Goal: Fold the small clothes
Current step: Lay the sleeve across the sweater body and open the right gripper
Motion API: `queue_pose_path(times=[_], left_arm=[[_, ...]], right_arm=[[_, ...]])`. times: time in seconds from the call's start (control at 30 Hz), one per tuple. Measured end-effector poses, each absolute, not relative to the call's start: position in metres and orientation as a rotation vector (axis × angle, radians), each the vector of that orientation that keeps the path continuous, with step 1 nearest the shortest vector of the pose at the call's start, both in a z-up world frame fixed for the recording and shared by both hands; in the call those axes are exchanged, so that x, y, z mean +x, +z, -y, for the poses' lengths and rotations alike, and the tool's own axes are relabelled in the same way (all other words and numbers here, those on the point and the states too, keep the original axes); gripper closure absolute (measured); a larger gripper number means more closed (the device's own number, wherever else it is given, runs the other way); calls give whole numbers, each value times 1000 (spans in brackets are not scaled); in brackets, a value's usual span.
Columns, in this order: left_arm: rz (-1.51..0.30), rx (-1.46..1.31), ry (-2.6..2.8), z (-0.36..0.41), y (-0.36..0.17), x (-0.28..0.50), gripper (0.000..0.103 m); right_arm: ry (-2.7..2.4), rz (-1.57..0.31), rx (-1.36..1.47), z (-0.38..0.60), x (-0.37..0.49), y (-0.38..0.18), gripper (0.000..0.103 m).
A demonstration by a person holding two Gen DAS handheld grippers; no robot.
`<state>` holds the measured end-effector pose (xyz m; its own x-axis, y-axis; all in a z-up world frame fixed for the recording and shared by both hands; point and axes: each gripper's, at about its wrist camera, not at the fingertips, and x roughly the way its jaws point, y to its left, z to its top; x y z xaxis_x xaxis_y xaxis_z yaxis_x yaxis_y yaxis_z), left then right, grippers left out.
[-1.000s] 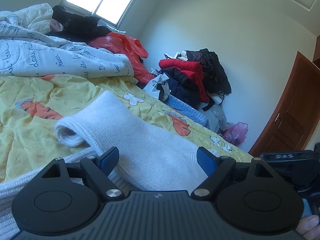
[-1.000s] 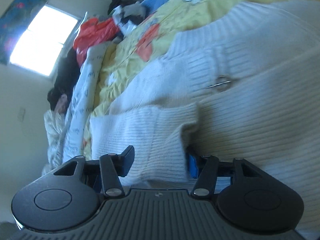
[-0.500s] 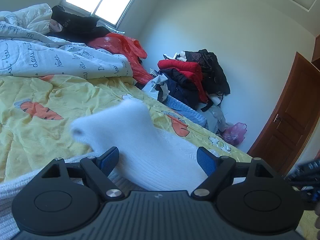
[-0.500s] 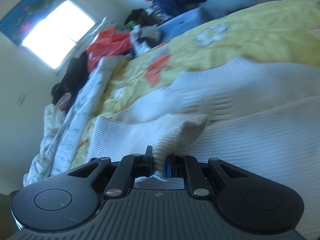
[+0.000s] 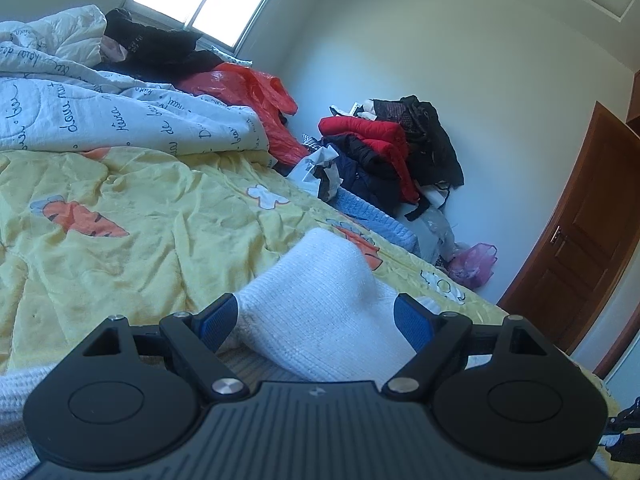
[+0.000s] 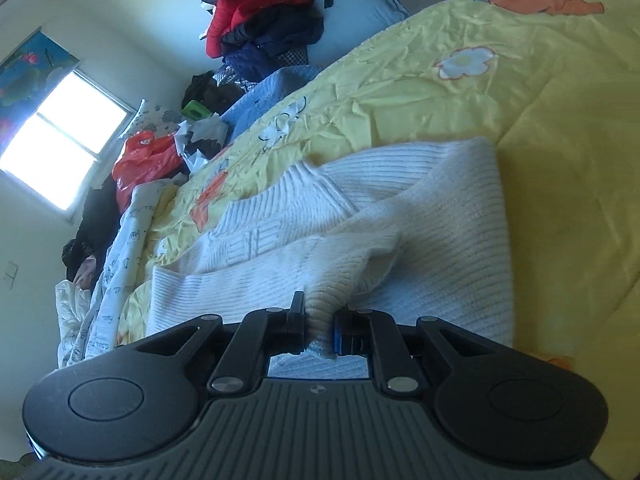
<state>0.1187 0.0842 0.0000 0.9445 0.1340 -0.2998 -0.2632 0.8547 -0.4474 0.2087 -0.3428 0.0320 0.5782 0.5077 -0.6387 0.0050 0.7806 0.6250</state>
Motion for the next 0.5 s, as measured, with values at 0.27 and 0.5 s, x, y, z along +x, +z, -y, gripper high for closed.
queue_pose_path(times=[0.27, 0.5], left_arm=[[-266, -507, 210, -84, 0, 119, 17], [-269, -506, 210, -84, -1, 119, 17]], right_arm=[[306, -897, 646, 347, 203, 25, 87], [283, -903, 655, 349, 199, 14, 88]])
